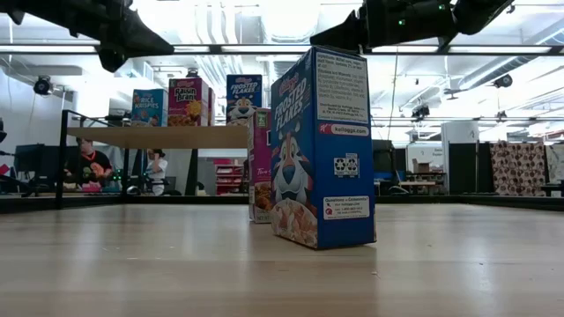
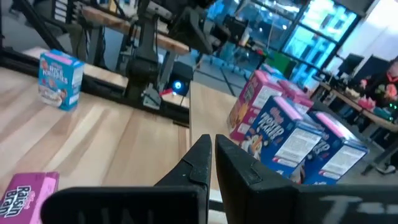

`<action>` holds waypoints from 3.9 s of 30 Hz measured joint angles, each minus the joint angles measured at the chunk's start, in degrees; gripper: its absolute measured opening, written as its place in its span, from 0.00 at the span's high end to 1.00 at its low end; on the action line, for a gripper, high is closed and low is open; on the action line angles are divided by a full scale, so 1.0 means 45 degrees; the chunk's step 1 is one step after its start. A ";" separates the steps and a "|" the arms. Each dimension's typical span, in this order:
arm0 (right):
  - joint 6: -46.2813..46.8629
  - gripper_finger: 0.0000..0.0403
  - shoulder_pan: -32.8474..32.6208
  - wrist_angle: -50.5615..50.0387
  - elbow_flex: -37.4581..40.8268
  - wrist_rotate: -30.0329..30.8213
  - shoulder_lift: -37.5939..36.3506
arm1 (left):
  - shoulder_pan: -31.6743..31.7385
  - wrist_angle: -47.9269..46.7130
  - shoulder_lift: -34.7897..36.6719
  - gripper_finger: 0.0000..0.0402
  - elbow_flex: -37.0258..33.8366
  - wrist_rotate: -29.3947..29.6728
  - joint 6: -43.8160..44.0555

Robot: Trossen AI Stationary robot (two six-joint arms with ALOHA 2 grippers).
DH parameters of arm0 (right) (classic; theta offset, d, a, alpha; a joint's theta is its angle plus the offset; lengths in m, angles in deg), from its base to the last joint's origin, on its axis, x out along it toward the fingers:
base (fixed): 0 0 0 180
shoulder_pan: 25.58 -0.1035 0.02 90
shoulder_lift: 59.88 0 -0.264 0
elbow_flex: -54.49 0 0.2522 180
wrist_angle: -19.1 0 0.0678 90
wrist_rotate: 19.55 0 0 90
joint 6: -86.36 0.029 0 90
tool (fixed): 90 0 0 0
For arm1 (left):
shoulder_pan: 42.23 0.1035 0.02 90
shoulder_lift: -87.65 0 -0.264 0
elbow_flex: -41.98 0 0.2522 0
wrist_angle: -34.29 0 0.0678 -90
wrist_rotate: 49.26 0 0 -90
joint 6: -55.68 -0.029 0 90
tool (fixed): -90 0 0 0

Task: Stack cereal on shelf
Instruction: Put the left light blue cereal box on the shelf

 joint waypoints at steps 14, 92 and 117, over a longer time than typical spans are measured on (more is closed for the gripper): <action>-0.0412 0.97 0.0397 0.0979 0.0023 -0.1301 -0.0010 | -0.0354 -0.3168 -0.1830 1.00 0.2465 -0.0850 0.2908; 0.0887 0.97 0.1638 0.5788 0.2447 -0.1655 -0.1009 | -1.3871 -1.6218 -1.1880 0.42 0.8032 -0.3509 2.7130; 0.0787 0.97 0.1640 0.5758 0.2447 -0.1655 -0.1004 | -1.3868 -1.4524 -1.1690 0.55 0.6679 -0.3556 2.6902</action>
